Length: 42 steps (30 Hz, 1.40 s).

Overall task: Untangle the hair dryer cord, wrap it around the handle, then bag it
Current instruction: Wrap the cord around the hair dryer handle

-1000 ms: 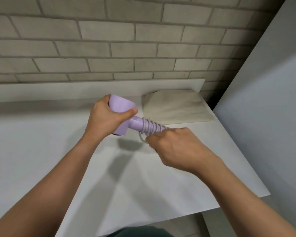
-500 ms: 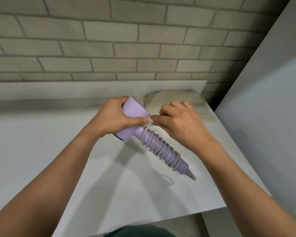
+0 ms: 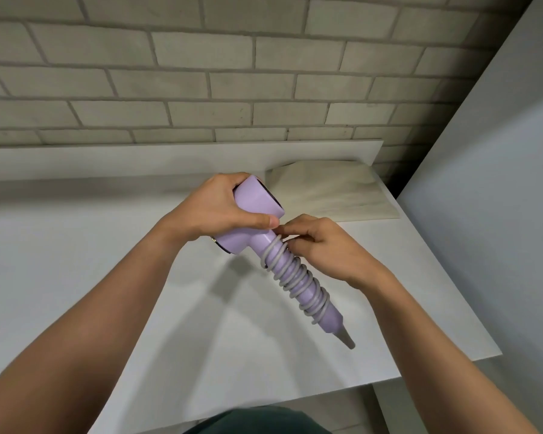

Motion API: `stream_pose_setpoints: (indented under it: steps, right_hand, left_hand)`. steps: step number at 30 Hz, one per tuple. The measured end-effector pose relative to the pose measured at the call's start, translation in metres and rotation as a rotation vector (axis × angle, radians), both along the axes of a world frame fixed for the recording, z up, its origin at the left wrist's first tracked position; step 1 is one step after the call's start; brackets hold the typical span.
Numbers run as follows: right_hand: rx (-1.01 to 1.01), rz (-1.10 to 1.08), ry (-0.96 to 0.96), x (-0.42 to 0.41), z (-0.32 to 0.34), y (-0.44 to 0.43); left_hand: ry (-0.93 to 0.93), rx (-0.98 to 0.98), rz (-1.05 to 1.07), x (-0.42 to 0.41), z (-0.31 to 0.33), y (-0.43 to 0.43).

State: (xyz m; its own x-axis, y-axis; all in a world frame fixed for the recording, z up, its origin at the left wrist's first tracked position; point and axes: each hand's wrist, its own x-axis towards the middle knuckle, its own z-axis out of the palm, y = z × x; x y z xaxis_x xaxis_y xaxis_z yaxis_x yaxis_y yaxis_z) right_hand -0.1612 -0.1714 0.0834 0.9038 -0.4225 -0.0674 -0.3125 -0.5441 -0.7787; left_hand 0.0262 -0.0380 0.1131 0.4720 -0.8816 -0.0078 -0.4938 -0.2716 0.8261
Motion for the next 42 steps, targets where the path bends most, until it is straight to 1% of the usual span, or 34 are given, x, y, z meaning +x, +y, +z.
stream_pose_setpoints:
  steps: [1,2,4,9,12,14,16,17,19,24,27,30,33,37,39,42]
  right_hand:
    - [0.108,-0.001,0.008,-0.003,0.0,0.0]
    - [0.172,0.008,0.019,-0.005,-0.001,0.0]
    - [0.167,0.035,0.062,-0.009,-0.004,0.004]
    - [0.059,0.012,0.033,-0.007,-0.017,0.016]
    - [-0.035,-0.036,0.108,-0.003,-0.023,0.026]
    - [-0.102,-0.087,0.165,0.002,-0.028,0.035]
    - [-0.23,-0.135,0.188,0.01,-0.035,0.045]
    - [-0.287,-0.157,0.169,0.013,-0.039,0.049]
    - [-0.339,-0.19,0.108,0.018,-0.047,0.054]
    - [-0.274,-0.243,-0.006,0.019,-0.053,0.05]
    - [-0.205,-0.24,-0.019,0.02,-0.051,0.043]
    - [-0.089,-0.252,-0.03,0.02,-0.047,0.037]
    - [-0.082,-0.189,-0.026,0.02,-0.048,0.033]
    - [-0.117,-0.129,-0.003,0.023,-0.057,0.036]
    - [-0.101,-0.095,0.032,0.026,-0.063,0.039]
    - [-0.057,-0.073,0.081,0.029,-0.069,0.041]
  left_hand:
    - [-0.019,0.01,0.001,0.001,0.0,-0.002]
    - [-0.037,0.021,0.003,0.002,0.0,-0.004]
    - [-0.06,0.041,0.009,0.004,0.0,-0.008]
    - [-0.02,0.127,0.025,0.007,-0.002,-0.014]
    - [0.034,0.212,0.062,0.008,-0.005,-0.018]
    - [0.035,0.276,0.09,0.008,-0.009,-0.022]
    - [0.015,0.34,0.115,0.009,-0.012,-0.026]
    - [0.006,0.368,0.124,0.009,-0.013,-0.028]
    - [-0.014,0.412,0.134,0.009,-0.015,-0.03]
    - [-0.038,0.425,0.135,0.012,-0.013,-0.031]
    - [-0.072,0.383,0.121,0.01,-0.007,-0.033]
    - [-0.096,0.315,0.121,0.01,-0.005,-0.034]
    - [-0.046,0.283,0.081,0.016,-0.011,-0.032]
    - [0.042,0.357,0.053,0.031,-0.025,-0.03]
    - [0.1,0.382,0.017,0.039,-0.034,-0.029]
    - [0.134,0.391,-0.032,0.048,-0.047,-0.03]
